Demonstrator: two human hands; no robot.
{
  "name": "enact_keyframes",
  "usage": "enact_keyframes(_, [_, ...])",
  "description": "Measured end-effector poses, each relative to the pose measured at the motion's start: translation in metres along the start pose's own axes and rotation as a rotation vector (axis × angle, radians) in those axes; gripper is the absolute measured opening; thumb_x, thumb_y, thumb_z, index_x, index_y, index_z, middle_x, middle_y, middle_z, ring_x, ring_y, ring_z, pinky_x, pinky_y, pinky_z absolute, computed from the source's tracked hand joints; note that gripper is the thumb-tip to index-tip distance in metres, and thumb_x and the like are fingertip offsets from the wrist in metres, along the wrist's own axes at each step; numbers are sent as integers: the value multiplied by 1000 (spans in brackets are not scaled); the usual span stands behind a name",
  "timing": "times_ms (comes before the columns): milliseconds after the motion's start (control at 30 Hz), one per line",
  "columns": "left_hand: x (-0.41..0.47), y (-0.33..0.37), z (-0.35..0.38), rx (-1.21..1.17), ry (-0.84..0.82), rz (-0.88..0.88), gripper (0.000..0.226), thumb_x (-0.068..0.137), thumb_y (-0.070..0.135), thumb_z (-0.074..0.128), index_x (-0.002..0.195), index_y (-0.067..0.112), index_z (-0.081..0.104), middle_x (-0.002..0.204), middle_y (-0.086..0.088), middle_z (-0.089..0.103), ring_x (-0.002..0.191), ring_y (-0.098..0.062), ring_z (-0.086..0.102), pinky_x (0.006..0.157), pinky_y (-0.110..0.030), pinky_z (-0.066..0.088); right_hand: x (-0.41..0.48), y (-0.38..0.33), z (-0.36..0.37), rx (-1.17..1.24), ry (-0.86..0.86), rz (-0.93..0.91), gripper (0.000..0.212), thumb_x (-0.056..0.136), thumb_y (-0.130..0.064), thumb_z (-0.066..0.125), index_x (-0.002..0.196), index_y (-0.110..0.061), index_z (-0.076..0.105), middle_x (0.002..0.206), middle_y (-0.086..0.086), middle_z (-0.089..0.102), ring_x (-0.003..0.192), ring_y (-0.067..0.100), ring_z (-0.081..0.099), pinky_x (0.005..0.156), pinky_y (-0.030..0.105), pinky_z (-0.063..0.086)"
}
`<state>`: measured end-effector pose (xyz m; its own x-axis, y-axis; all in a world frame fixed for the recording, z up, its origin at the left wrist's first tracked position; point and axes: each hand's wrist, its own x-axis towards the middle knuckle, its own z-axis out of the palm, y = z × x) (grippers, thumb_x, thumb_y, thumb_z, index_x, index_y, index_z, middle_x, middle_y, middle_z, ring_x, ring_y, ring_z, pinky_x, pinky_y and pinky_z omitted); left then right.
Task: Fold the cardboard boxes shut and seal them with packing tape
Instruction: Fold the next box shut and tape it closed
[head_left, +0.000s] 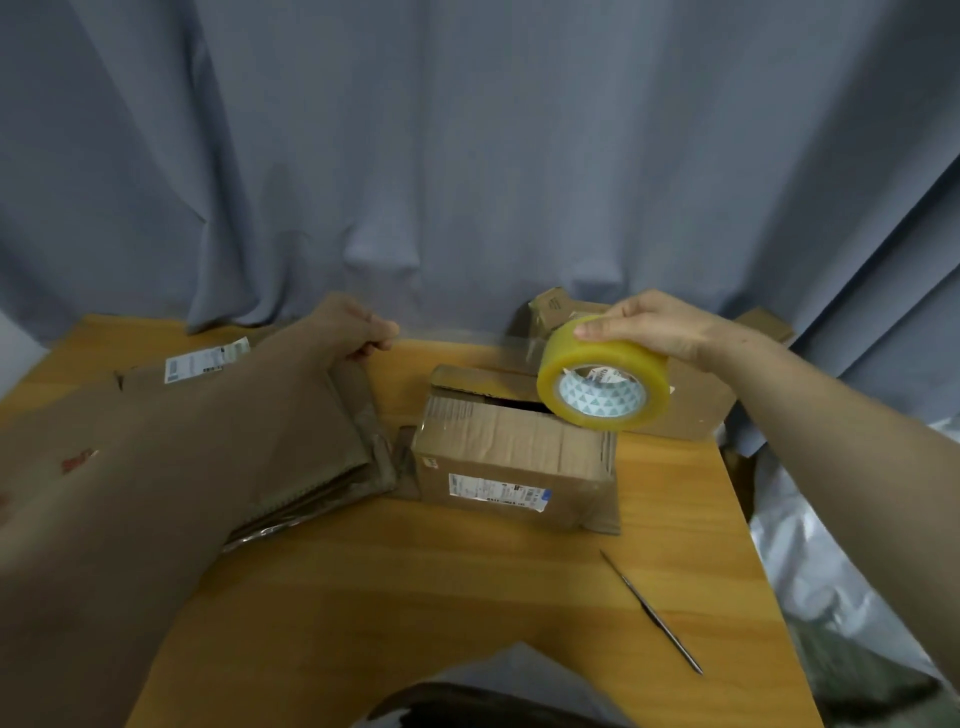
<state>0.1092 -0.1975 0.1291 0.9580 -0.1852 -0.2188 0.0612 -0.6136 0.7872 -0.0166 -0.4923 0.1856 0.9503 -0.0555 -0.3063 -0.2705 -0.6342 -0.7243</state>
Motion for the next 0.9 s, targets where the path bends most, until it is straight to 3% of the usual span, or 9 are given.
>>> enact_keyframes(100, [4,-12,3,26,14,-71,28,84,8,70,59,3,59,29,7,46,26,-2,40,34,-11,37,13,-7,11,-88,41,27,51,74,-54,69,87,-5,74,81,6,74,70,15,69,70,30,55])
enact_keyframes(200, [7,-27,3,25,6,-111,27,84,9,70,60,3,60,31,6,47,31,-6,43,35,-14,38,25,-14,27,-220,35,56,52,75,-58,68,88,-8,74,90,7,72,80,18,67,80,37,55])
enact_keyframes(367, [14,-42,3,71,-6,-120,31,86,12,69,58,6,59,46,-6,49,41,-14,44,34,-15,36,41,-27,47,-415,22,107,52,79,-59,64,92,-9,69,86,4,64,70,14,58,63,29,47])
enact_keyframes(567, [20,-51,5,157,-72,-137,29,88,13,66,61,6,59,57,-9,49,51,-16,43,38,-14,37,60,-30,68,-523,-31,150,52,78,-61,61,103,-16,61,97,4,58,88,22,57,71,30,43])
enact_keyframes(667, [24,-58,9,180,-87,-156,31,89,12,65,60,6,58,56,-9,49,50,-16,43,44,-20,40,67,-29,74,-535,-35,168,46,78,-60,62,95,-18,58,97,4,57,90,23,57,73,31,44])
enact_keyframes(767, [28,-64,13,191,-94,-162,32,89,10,65,58,6,56,57,-8,50,49,-16,44,40,-18,40,72,-31,79,-583,-38,176,45,80,-60,60,93,-17,56,95,3,55,88,23,53,72,31,40])
enact_keyframes(900, [34,-72,17,180,-115,-195,34,89,12,65,57,6,56,59,-8,49,52,-17,45,48,-23,42,76,-37,86,-642,-35,195,56,81,-62,58,112,-15,60,99,2,53,91,23,52,75,33,42])
